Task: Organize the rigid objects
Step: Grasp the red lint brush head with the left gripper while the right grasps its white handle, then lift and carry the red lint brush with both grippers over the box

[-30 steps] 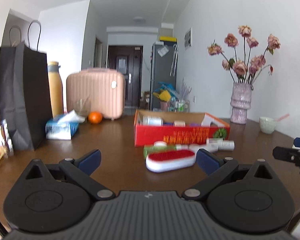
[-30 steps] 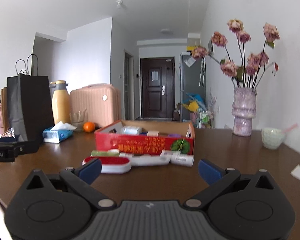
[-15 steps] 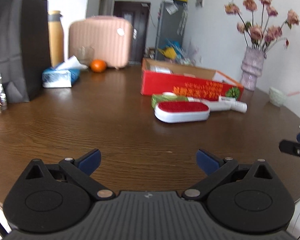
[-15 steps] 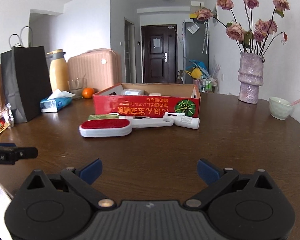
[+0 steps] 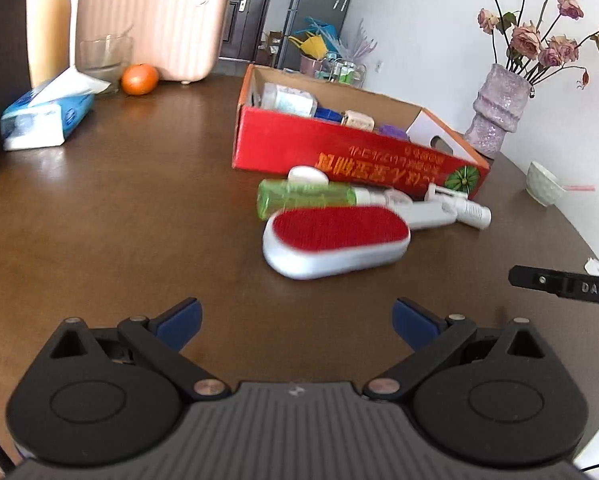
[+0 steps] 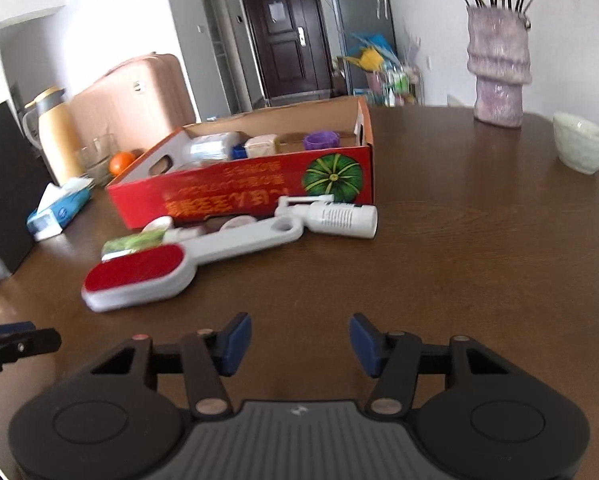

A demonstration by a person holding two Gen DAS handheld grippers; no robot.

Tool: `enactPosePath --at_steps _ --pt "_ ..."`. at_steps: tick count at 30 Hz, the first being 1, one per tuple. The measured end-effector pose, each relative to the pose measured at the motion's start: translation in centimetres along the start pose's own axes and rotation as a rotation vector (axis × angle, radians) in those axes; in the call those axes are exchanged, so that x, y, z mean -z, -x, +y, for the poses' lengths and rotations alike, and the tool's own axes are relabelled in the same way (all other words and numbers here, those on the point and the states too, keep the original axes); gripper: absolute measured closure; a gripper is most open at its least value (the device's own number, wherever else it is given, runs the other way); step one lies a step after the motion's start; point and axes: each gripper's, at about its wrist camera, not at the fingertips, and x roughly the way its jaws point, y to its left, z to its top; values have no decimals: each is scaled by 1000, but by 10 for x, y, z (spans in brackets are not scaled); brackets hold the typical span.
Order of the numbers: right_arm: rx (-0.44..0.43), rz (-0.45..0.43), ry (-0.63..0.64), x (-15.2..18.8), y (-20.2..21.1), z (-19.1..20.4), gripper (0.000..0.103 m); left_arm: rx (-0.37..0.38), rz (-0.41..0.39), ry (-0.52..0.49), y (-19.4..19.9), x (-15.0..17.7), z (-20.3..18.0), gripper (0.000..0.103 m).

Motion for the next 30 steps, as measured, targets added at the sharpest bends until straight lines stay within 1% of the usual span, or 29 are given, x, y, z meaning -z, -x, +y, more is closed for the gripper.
enactPosePath --at_steps 3,5,7,8,9,11,12,14,15,16,18,19,20,21,26,30 --pt "-23 4 -31 -21 -21 -8 49 5 -8 10 -16 -14 -1 3" --pt "-47 -2 -47 -34 -34 -10 51 9 -4 32 -28 -22 2 16" --pt "-65 2 -60 -45 -48 -11 56 21 7 56 -38 -29 5 24" --pt "-73 2 -64 -49 -54 -10 61 22 9 72 -42 -32 7 26" --pt "-80 4 -66 -53 -60 -9 64 26 7 89 -45 -35 9 26" --pt "-74 14 -65 -59 -73 -8 67 47 10 96 -52 -40 11 29" --pt "-68 22 -64 -62 -80 -8 71 50 11 94 -55 -42 12 31" --pt "-64 41 -62 -65 -90 -8 78 50 19 97 -61 -43 14 39" --pt "-64 48 -57 -65 -94 -8 80 64 17 108 -63 -42 17 40" --pt "-62 56 -54 -65 -97 -8 82 80 14 122 -63 -41 19 43" --pt "-64 63 -51 -65 -100 -8 85 121 8 156 -64 -39 25 45" --pt "-68 66 -51 -65 -102 -9 86 135 5 169 -64 -39 27 46" --pt "-78 72 -55 -64 -102 -10 90 150 3 184 -65 -38 30 46" --pt "-80 72 -58 -64 -102 -10 90 155 3 194 -65 -38 31 46" --pt "-89 80 -62 -58 -94 -10 90 155 -4 212 -59 -34 32 48" --pt "-103 71 -76 -43 -73 -9 90 149 -11 224 -48 -24 31 49"
